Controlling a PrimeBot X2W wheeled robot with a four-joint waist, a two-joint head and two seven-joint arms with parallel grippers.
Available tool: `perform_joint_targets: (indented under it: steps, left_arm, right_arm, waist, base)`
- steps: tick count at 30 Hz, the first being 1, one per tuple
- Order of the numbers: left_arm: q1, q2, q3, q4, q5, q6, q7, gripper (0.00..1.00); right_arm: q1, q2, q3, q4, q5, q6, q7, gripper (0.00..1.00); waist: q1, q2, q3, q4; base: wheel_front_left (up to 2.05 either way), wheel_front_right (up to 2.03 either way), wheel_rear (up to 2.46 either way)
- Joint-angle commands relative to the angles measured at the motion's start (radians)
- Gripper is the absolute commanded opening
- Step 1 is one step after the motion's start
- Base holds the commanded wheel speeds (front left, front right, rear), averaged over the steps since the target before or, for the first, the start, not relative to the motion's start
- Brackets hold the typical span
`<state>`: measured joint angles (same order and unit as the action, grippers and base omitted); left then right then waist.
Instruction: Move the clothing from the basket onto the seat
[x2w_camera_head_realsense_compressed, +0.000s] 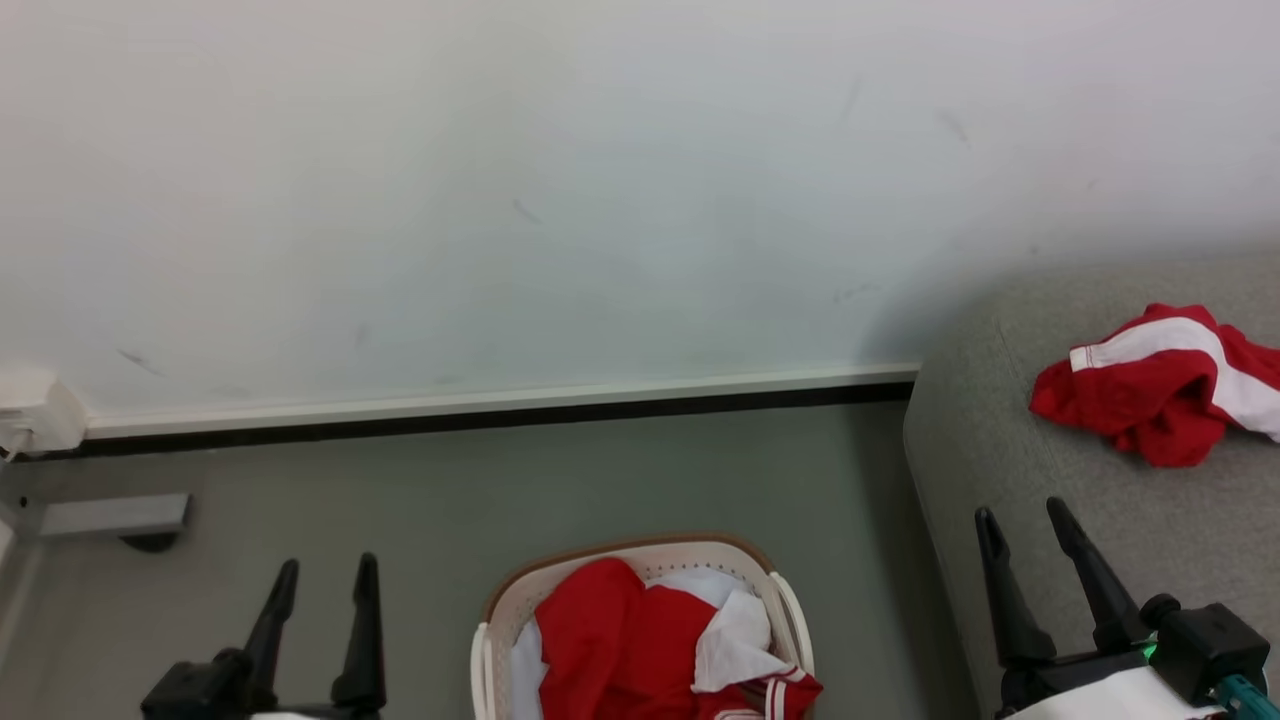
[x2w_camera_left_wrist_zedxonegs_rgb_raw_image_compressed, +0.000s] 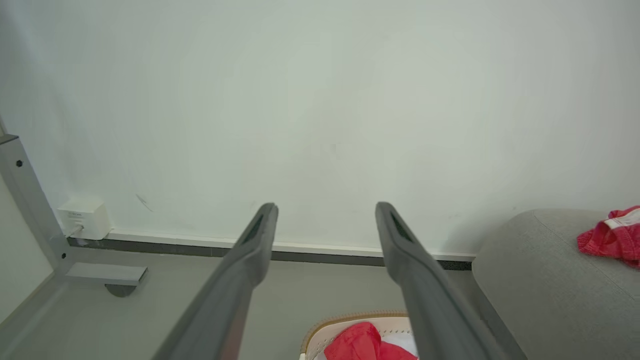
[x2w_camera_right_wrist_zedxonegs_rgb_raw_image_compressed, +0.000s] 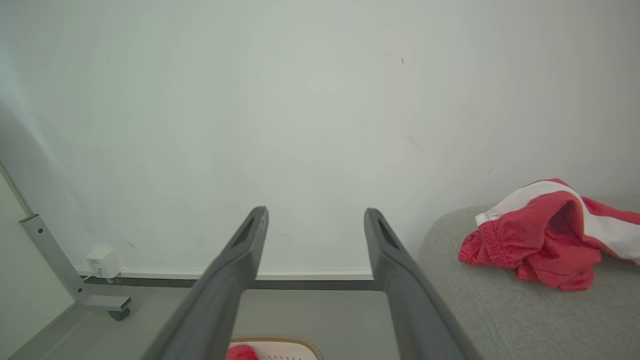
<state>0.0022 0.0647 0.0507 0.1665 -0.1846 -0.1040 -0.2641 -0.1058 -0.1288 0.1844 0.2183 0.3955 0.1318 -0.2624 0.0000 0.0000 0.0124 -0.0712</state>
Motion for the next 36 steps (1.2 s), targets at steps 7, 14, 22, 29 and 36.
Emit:
perform_joint_targets:
  steps: [7, 14, 22, 29, 36]
  left_arm:
    - [-0.116, 0.012, -0.046, 0.059, 0.03, -0.018, 0.0, 1.0]
    - [-0.235, 0.061, -0.11, 0.16, 0.009, -0.027, 0.0, 1.0]
    - [-0.392, 0.165, -0.242, 0.322, -0.049, -0.027, 0.013, 1.0]
    - [-0.522, 0.272, -0.463, 0.437, -0.116, -0.025, 0.093, 1.0]
    - [-0.621, 0.383, -0.726, 0.526, -0.166, -0.025, 0.193, 1.0]
  right_arm:
    - [-0.072, 0.01, -0.027, -0.027, -0.03, -0.002, -0.003, 1.0]
    - [-0.163, 0.031, -0.045, -0.061, -0.052, -0.002, -0.003, 1.0]
    - [-0.257, 0.062, -0.08, -0.117, -0.063, -0.002, -0.003, 1.0]
    - [-0.306, 0.078, -0.096, -0.167, -0.039, -0.002, -0.003, 1.0]
    - [-0.322, 0.079, -0.11, -0.193, 0.006, -0.002, -0.003, 1.0]
  waist:
    - [0.0, 0.0, 0.124, -0.043]
    - [0.0, 0.0, 0.264, -0.111]
    - [0.0, 0.0, 0.438, -0.205]
    - [0.0, 0.0, 0.555, -0.268]
    - [0.0, 0.0, 0.627, -0.306]
  base:
    - [0.0, 0.0, 0.0]
    - [0.0, 0.0, 0.0]
    - [0.0, 0.0, 0.0]
    - [0.0, 0.0, 0.0]
    - [0.0, 0.0, 0.0]
